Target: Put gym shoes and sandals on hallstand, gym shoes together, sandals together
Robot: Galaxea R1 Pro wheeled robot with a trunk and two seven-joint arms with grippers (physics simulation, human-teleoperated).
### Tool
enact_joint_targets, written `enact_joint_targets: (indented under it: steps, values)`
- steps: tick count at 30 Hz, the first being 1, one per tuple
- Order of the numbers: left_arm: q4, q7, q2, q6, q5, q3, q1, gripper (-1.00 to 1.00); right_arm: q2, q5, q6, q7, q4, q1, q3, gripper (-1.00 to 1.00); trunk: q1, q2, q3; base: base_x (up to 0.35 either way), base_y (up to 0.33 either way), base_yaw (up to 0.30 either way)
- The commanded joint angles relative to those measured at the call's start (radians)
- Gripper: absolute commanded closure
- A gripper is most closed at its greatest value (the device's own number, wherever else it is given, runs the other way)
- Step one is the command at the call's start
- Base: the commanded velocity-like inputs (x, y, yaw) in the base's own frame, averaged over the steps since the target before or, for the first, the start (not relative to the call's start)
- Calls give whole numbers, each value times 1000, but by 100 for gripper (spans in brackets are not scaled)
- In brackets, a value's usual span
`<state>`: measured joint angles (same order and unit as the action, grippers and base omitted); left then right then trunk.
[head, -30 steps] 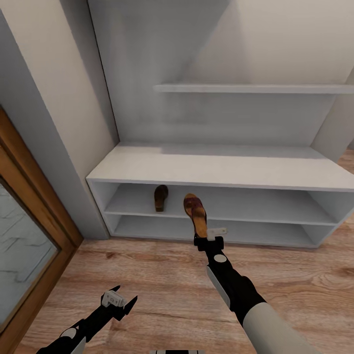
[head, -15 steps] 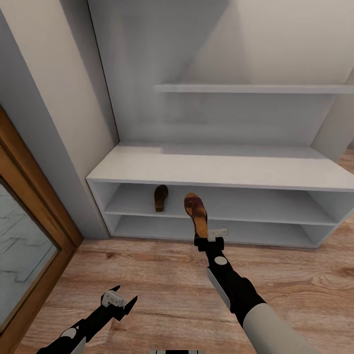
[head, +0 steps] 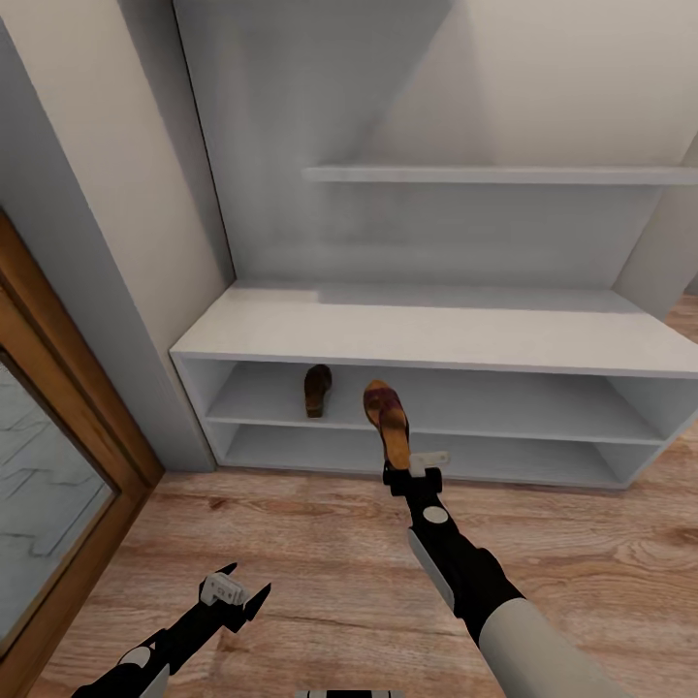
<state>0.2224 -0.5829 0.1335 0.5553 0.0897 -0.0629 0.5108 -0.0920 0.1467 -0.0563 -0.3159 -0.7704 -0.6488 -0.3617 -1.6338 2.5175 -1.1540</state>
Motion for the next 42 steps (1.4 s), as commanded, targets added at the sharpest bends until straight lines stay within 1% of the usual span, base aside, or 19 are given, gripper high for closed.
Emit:
enact_joint_targets:
  steps: [1,10,32,42]
  values:
    - [0,0,0,0,0,0,0,-100,0,2,1,-3,1,0,0,100,0,0,0,0,0,0]
    - [0,0,0,0,1,0,0,-100,0,1,3,-2,35,1,0,100,0,0,0,0,0,0]
    - [0,0,0,0,1,0,0,-100,2,1,3,-5,44,2,0,100,0,0,0,7,8,0]
    - [0,-1,0,0,1,0,0,-100,2,1,4,-5,67,7,1,100,0,0,0,9,11,0]
